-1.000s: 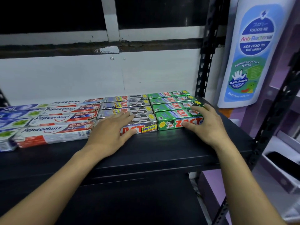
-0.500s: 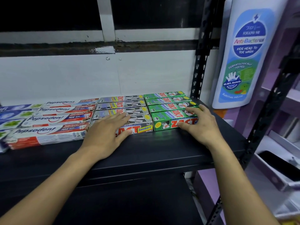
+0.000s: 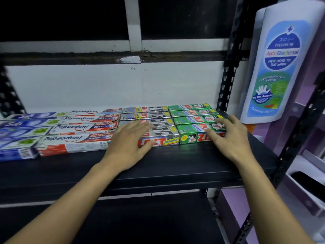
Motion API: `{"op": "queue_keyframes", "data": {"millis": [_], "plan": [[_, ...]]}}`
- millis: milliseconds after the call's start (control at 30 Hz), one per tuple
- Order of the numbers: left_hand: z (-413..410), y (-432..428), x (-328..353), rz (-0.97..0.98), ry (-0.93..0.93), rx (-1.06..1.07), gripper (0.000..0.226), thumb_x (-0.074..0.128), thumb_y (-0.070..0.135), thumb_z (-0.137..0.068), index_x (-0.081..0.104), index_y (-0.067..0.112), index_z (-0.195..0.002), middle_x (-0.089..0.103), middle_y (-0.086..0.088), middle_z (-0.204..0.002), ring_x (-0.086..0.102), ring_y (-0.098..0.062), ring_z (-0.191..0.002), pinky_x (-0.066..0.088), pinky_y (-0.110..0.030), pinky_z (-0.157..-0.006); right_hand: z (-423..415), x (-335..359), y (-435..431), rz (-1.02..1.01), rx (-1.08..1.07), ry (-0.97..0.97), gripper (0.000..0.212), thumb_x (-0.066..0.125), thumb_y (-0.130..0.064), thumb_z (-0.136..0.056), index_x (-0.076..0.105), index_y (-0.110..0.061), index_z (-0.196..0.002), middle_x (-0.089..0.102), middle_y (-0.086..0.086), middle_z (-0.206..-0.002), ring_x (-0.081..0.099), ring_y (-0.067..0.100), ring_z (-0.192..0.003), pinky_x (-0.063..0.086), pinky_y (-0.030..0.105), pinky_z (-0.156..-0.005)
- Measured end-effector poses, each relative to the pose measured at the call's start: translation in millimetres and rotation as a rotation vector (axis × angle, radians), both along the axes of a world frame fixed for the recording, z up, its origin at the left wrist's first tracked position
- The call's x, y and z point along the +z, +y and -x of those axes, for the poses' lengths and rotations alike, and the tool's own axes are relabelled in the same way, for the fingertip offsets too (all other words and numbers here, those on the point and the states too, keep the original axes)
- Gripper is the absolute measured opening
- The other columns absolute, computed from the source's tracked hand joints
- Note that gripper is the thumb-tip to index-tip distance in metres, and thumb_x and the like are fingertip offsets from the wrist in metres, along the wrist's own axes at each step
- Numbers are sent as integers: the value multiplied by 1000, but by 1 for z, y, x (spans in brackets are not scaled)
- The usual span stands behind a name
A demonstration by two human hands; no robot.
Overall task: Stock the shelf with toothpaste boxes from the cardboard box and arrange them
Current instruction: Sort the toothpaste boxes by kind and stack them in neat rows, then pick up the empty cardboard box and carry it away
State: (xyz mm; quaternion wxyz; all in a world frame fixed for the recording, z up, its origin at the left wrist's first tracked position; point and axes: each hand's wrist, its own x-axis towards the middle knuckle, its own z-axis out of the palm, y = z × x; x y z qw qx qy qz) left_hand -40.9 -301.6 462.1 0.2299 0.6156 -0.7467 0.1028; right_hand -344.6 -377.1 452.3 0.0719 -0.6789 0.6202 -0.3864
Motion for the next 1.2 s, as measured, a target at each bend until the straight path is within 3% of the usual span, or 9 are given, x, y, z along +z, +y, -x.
{"op": "queue_keyframes", "data": {"millis": [133, 300, 400, 533, 700, 933, 1200], "plan": [[-38, 25, 8, 44, 25, 42, 67, 40, 67, -87, 46, 34, -145, 43, 14, -151, 30, -9, -144, 13, -32, -118, -7, 0, 5, 230, 2, 179, 49, 63, -49, -85, 62, -20, -124, 47, 8, -143, 38, 32, -130, 32, 48, -111], [-113, 61, 7, 96, 39, 201, 66, 40, 67, -89, 50, 30, -142, 48, 7, -149, 35, -15, -143, 21, -39, -117, -53, 2, 20, 384, 203, 304, 50, 55, -52, -88, 63, -17, -123, 57, 6, -135, 45, 31, -128, 34, 50, -109], [-149, 70, -2, 30, 64, 307, 70, 32, 70, -89, 46, 31, -145, 43, 7, -153, 31, -17, -145, 20, -41, -118, -100, 5, 33, 318, 342, 406, 57, 56, -55, -89, 54, -22, -136, 48, 5, -146, 36, 30, -138, 27, 47, -116], [-165, 72, -12, -18, 84, 286, 70, 23, 68, -88, 44, 36, -146, 37, 8, -156, 24, -16, -148, 12, -39, -119, -161, 11, 41, 225, 451, 520, 68, 34, -65, -91, 37, -29, -149, 32, 2, -158, 24, 29, -146, 17, 48, -119], [-164, 71, -14, -2, 100, 237, 52, 28, 55, -99, 48, 36, -144, 40, 10, -154, 26, -14, -147, 9, -40, -121, -192, 6, 43, 115, 468, 608, 54, 38, -51, -99, 36, -31, -148, 34, -1, -157, 27, 29, -144, 19, 50, -117], [-163, 70, -17, 33, 63, 243, 43, 40, 46, -102, 51, 33, -142, 44, 6, -152, 30, -19, -146, 13, -44, -121, -194, 6, 58, 72, 429, 601, 57, 44, -50, -97, 34, -30, -150, 32, 1, -157, 24, 31, -145, 13, 51, -120], [-128, 120, -10, 285, -16, 300, 44, 56, 47, -90, 65, 23, -125, 66, 4, -126, 53, -22, -122, 31, -41, -103, -195, 13, 121, 252, 445, 435, 52, 54, -46, -90, 54, -20, -134, 61, 3, -131, 51, 34, -117, 42, 45, -100]]}}
